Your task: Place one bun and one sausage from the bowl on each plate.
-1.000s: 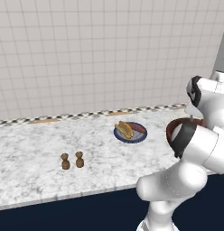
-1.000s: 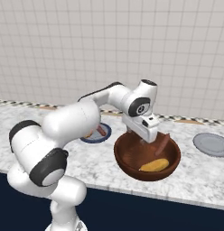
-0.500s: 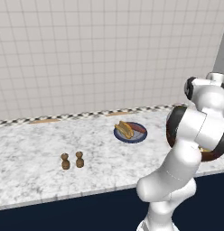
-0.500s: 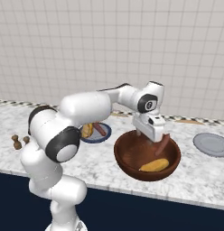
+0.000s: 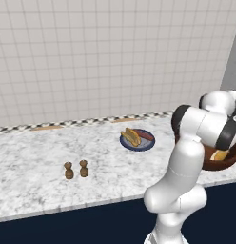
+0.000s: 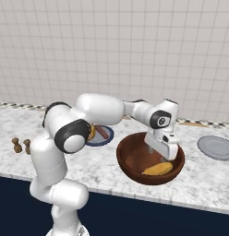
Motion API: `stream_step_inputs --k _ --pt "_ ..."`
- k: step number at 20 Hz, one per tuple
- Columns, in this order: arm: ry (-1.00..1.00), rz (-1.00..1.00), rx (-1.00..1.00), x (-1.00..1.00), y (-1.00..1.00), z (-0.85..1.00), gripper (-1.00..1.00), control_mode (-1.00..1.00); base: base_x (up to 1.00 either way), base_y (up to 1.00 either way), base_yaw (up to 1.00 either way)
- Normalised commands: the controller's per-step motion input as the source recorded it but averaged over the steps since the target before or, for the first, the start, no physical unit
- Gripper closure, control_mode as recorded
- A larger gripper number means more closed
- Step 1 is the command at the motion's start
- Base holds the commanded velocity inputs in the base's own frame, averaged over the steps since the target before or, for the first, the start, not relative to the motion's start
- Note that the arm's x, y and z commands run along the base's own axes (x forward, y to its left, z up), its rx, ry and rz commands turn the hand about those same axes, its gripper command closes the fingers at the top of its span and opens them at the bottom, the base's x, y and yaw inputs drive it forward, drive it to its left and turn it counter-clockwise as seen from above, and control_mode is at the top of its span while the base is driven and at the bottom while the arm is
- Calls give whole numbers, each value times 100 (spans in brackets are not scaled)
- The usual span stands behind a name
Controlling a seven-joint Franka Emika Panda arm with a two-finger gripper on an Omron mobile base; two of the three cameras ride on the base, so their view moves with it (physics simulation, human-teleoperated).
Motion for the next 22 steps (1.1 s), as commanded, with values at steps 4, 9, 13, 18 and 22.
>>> stream_step_inputs --k 4,9,13,18,22 --pt "0 0 2 -40 -6 -33 -100 -100 0 0 0" --pt "0 0 0 -1 0 -76 -100 -100 0 0 0" --pt "0 0 0 9 17 -22 -100 -100 0 0 0" --pt "6 0 -2 1 14 -16 -100 -100 0 0 0" --pt "5 0 -5 1 3 -61 -100 -100 0 0 0"
